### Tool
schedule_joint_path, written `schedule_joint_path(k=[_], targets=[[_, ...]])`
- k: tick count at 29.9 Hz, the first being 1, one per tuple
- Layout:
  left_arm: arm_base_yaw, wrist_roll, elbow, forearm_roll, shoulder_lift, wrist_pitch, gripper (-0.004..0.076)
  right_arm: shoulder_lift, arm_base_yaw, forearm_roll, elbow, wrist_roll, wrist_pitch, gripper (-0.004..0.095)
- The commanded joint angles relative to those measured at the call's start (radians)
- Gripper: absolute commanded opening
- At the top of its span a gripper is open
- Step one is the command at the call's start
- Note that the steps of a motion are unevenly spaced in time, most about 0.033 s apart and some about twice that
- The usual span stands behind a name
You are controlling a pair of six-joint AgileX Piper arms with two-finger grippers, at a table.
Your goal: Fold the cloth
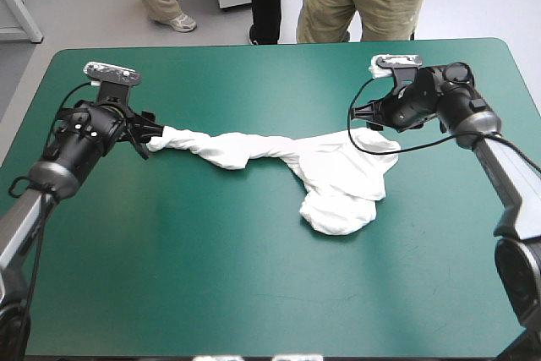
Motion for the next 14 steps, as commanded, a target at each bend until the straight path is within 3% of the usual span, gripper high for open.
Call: schedule_joint_path(k=[1,5,14], targets=[[0.000,0.018,-0.035,-0.008,-0.143,0.021,0.0550,-0.135,-0.007,0.006,-0.034,-0.015,0.075,0.0487],[0.000,0.056,-0.035,-0.059,-0.248,0.056,0.0530,-0.223,-0.005,0.036,-0.034,-0.015,0.187,0.0486],[0.009,0.054,-0.035,-0.126,-0.231,0.087,0.0528,-0.284,-0.005,0.056,-0.034,-0.019,0.213,0.0486]])
